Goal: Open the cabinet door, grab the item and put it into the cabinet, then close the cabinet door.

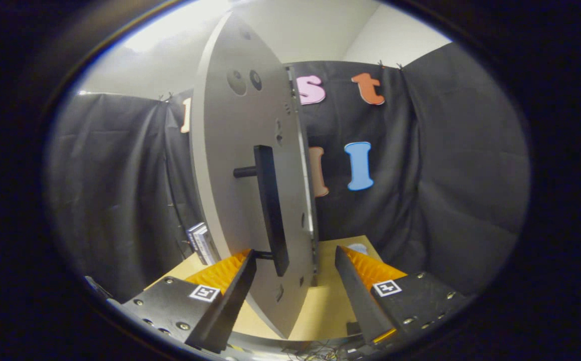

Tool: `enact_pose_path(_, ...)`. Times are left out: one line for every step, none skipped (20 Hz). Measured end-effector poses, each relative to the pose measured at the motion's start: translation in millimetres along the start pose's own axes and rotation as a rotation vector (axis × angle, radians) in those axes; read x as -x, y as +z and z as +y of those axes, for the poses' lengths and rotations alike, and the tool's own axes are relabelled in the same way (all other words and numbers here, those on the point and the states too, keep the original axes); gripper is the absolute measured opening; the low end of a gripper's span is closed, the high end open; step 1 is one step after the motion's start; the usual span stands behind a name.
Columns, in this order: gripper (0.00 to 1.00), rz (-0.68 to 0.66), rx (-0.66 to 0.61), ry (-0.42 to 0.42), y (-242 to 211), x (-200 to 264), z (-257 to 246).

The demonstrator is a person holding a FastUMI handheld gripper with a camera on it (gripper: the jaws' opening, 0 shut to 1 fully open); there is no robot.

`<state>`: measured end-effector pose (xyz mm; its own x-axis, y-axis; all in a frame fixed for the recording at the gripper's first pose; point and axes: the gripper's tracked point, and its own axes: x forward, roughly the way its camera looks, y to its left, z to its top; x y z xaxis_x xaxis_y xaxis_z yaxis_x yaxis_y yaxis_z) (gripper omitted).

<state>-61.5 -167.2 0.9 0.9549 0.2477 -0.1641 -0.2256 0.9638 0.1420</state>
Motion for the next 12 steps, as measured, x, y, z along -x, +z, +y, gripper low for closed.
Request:
enact_pose_path(0.95, 0.002, 0.001, 0.017, -1, -4, 11)
enact_pose_path(0.95, 0.005, 0.007, 0.016, -2, -11, 18)
enact_pose_path(0.95, 0.026, 0.021, 0.032, -8, -16, 24)
enact_pose_path(0.95, 0.009, 0.0, 0.054, -5, -26, 32)
enact_pose_path(0.95, 0.021, -0.004, 0.076, -11, -29, 46)
enact_pose_path(0.95, 0.02, -0.011, 0.094, -12, -34, 58)
enact_pose_path(0.95, 0.018, -0.019, 0.104, -12, -36, 68)
enact_pose_path(0.95, 0.021, -0.017, 0.113, -13, -41, 77)
enact_pose_path(0.96, 0.01, -0.01, 0.107, -10, -46, 82)
enact_pose_path(0.98, 0.011, -0.001, 0.115, -10, -57, 93)
enact_pose_path(0.98, 0.003, 0.002, 0.118, -10, -62, 102)
enact_pose_path(0.99, 0.009, 0.014, 0.123, -10, -71, 112)
